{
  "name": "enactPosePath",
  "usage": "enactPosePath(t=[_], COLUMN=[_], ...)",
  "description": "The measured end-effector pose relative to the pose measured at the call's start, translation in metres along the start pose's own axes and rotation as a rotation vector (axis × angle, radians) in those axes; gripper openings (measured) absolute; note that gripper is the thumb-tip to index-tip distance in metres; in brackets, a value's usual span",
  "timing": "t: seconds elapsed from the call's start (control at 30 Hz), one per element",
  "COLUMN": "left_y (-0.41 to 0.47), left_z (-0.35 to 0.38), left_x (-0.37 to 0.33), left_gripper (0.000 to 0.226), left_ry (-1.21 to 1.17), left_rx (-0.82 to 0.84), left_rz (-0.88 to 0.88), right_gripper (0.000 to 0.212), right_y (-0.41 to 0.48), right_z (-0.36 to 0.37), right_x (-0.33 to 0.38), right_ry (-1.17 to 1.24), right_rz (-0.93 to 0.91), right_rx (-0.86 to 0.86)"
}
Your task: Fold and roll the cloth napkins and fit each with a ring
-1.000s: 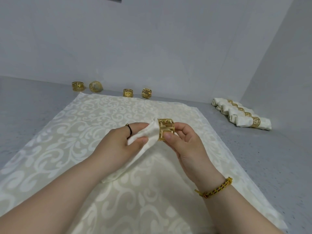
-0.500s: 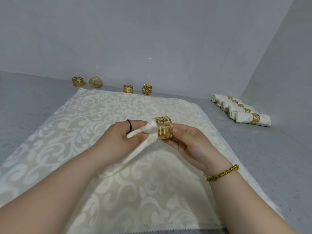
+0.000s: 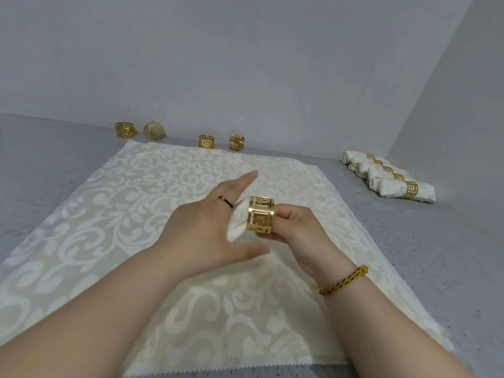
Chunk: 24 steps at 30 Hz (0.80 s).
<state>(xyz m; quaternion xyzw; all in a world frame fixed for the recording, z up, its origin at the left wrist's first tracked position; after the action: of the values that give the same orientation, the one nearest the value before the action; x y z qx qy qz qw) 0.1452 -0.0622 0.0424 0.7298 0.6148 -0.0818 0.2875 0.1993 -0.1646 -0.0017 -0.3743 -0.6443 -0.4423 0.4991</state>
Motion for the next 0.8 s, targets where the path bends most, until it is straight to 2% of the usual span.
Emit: enactPosePath(t=[0.03,0.1,0.2,0.3,0.6,0.8], left_y=[0.000,0.001,0.005,0.006,0.008,0.006], left_z=[0.002,0.005,0.006,0.002,-0.013,-0.017], left_x=[-0.007,-0.011,-0.002,0.003,0.011,0.014], left_gripper=[0.093,0.079,0.061,0.055,0.053,0.045], left_ry=[0.049,0.109,0.086,0.048,0.064,0.015], left_rx=[-0.005,-0.040,-0.068,-0.074,-0.152,-0.176], left_rz=[0.033,0.041,-0.005,-0.030,-0.113,-0.146], right_gripper=[0.013,0.023,0.033,0.016,0.018,0.018], right_y=[-0.001,-0.003,-0.003,-0.005,-0.008,-0.009], right_z=[0.002,0.006,0.011,0.015,0.016,0.013], right_x=[0.000,0.000,0.003,0.009,0.009,0.013], right_ry=[-0.037,-0.108,-0.152,-0.038,0.250,0.342], right_rz=[-0.004,-0.013,-0.052,-0.068,-0.020,-0.031], right_rx=[0.009,0.021,0.051,0.079,0.013,-0.041])
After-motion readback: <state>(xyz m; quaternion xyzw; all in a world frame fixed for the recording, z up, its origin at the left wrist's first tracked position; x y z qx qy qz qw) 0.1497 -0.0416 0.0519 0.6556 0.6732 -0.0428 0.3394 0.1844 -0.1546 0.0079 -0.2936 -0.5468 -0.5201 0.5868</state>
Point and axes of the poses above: each hand's wrist, its own y-axis towards the middle knuckle, its own z-axis out of the palm, x = y × z, the point moved 10 cm from there along y, towards the middle knuckle, and after that the axes turned 7 degrees about -z, right-handed, at the moved point
